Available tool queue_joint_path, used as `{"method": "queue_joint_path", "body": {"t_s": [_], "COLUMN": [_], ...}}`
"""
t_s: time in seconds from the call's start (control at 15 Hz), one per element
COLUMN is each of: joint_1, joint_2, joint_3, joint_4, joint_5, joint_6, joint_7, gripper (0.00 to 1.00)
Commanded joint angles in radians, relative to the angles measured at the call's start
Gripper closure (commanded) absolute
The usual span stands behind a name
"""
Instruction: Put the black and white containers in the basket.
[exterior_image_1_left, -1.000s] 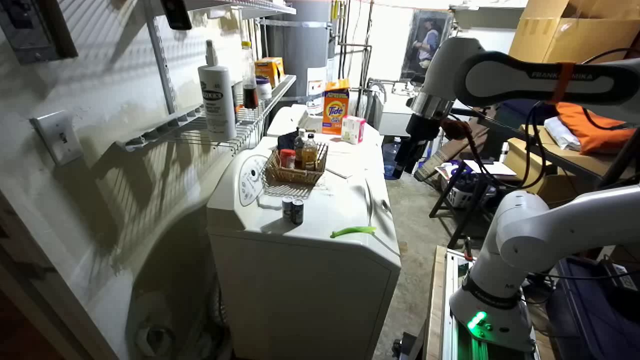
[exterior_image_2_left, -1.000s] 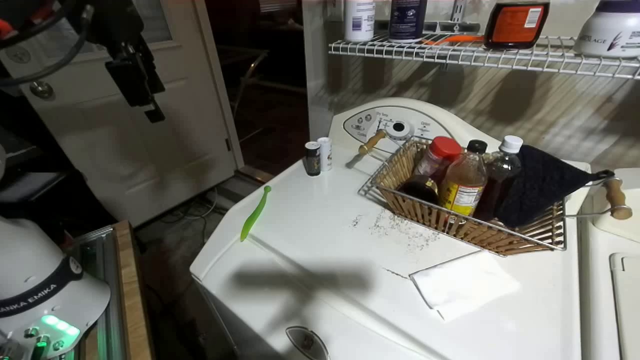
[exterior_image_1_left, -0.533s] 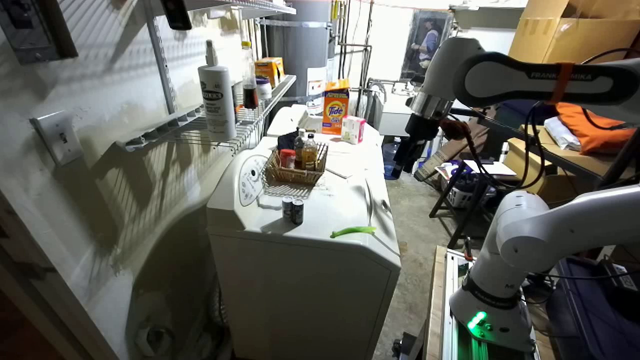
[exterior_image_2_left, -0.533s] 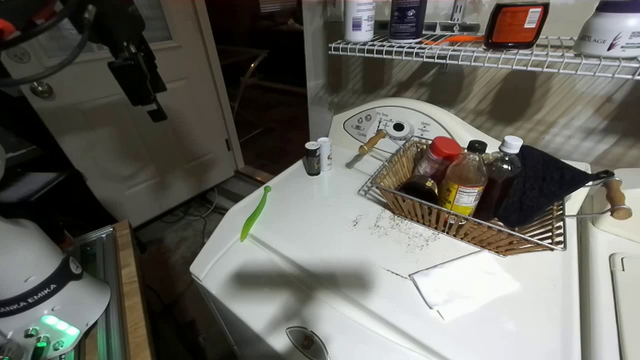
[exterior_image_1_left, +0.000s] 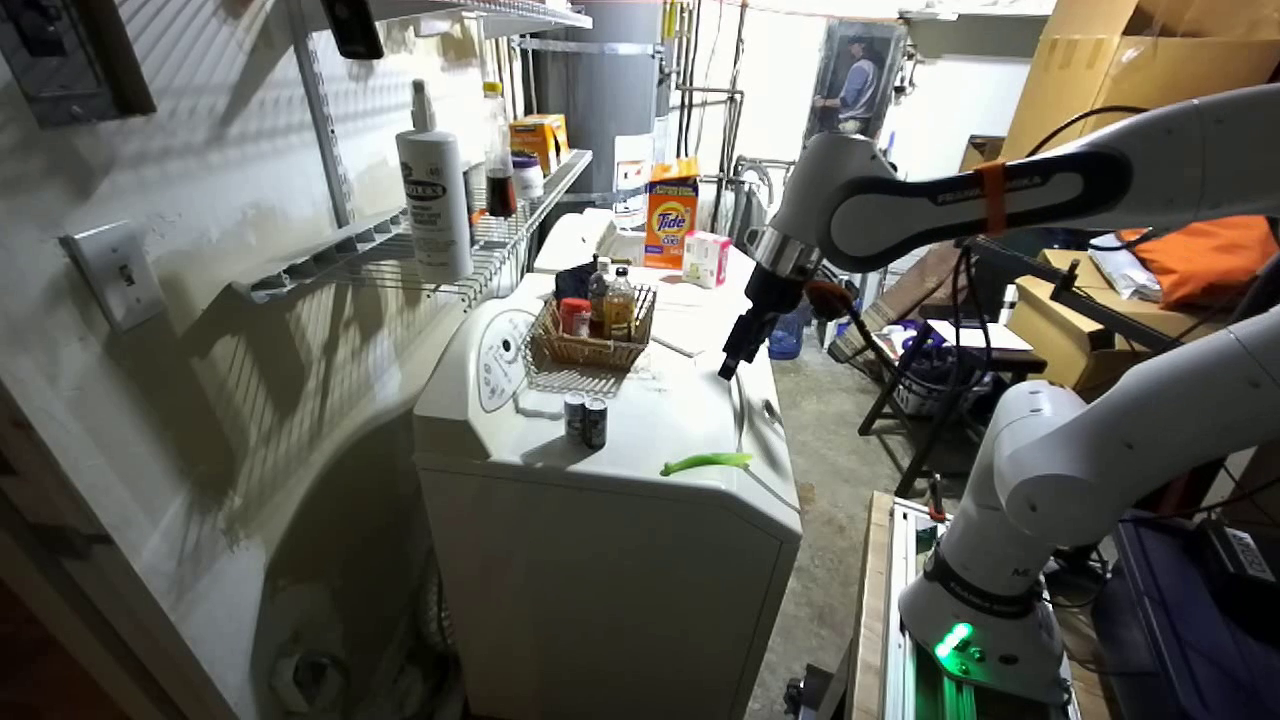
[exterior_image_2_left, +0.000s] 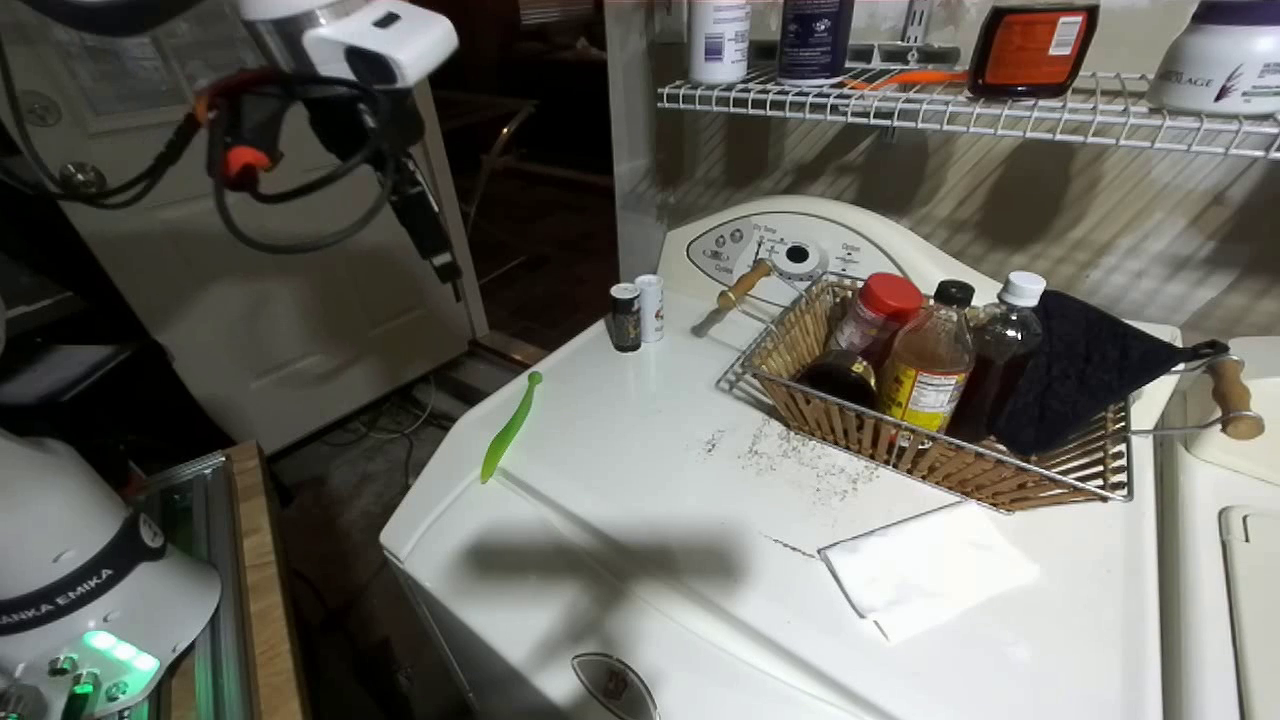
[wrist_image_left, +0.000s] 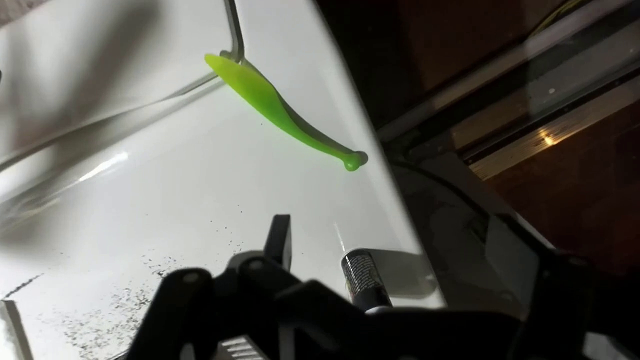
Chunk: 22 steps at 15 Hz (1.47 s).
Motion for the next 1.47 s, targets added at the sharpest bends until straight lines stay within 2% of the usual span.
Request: {"method": "queue_joint_path", "body": {"t_s": [0.0, 0.4, 0.73, 0.93, 1.4], "joint_1": [0.048, 0.046, 0.055, 0.057, 0.073], "joint_2": [0.216, 0.49, 0.663, 0.736, 0.828], "joint_3": [-0.022, 0.002, 0.037, 0.057, 0.072], "joint_4": [0.092, 0.242, 0.363, 0.415, 0.47], "joint_5": [-0.009, -0.05, -0.047, -0.063, -0.149], "joint_6": [0.086, 0.246, 0.306, 0.328, 0.38], "joint_7": [-0.104, -0.141, -0.112, -0.094, 0.036], "gripper": [0.0, 0.0, 0.0, 0.0, 0.0]}}
